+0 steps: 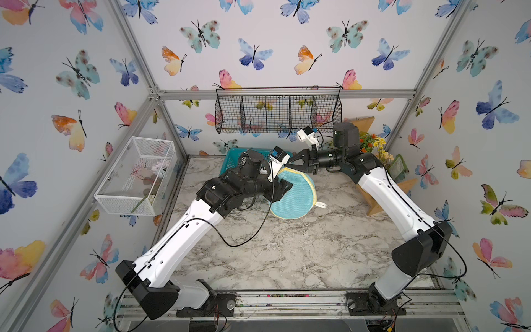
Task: Turn the laundry bag inside out
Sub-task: Zip the zipper on the laundry bag.
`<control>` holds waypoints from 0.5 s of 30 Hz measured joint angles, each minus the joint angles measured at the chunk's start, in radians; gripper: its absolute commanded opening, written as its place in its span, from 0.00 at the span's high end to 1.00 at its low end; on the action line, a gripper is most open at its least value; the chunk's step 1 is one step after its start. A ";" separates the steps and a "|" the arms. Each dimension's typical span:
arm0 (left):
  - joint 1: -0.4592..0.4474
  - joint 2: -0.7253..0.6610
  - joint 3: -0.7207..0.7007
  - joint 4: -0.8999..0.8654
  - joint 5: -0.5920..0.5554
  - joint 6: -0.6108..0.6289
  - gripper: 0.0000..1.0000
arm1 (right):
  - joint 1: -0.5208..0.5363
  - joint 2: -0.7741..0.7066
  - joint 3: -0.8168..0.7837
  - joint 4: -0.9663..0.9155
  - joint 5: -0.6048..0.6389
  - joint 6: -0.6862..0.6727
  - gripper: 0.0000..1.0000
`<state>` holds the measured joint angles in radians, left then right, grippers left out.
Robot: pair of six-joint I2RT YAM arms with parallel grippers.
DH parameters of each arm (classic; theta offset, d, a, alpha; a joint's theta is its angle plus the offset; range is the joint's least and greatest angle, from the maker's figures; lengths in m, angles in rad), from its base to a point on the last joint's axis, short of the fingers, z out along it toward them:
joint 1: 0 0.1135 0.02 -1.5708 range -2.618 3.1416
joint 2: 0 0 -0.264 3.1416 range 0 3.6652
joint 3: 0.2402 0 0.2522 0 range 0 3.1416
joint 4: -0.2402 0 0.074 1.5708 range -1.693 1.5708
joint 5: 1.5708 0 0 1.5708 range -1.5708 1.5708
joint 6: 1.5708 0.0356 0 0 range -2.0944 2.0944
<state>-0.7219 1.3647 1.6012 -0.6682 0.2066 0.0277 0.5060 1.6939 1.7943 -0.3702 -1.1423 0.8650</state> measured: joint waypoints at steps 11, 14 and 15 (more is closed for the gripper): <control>0.016 0.006 0.026 -0.015 0.005 -0.009 1.00 | -0.011 0.008 0.002 -0.029 -0.007 -0.051 0.98; 0.048 -0.002 0.026 -0.028 0.005 -0.013 1.00 | -0.027 0.008 0.002 -0.050 -0.007 -0.068 0.98; 0.064 -0.007 0.026 -0.032 0.005 -0.013 1.00 | -0.039 0.008 0.001 -0.055 -0.006 -0.074 0.98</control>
<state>-0.6579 1.3575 1.6268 -0.6998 0.2119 0.0143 0.4671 1.7023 1.7954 -0.4252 -1.1488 0.7910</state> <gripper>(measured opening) 0.074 0.038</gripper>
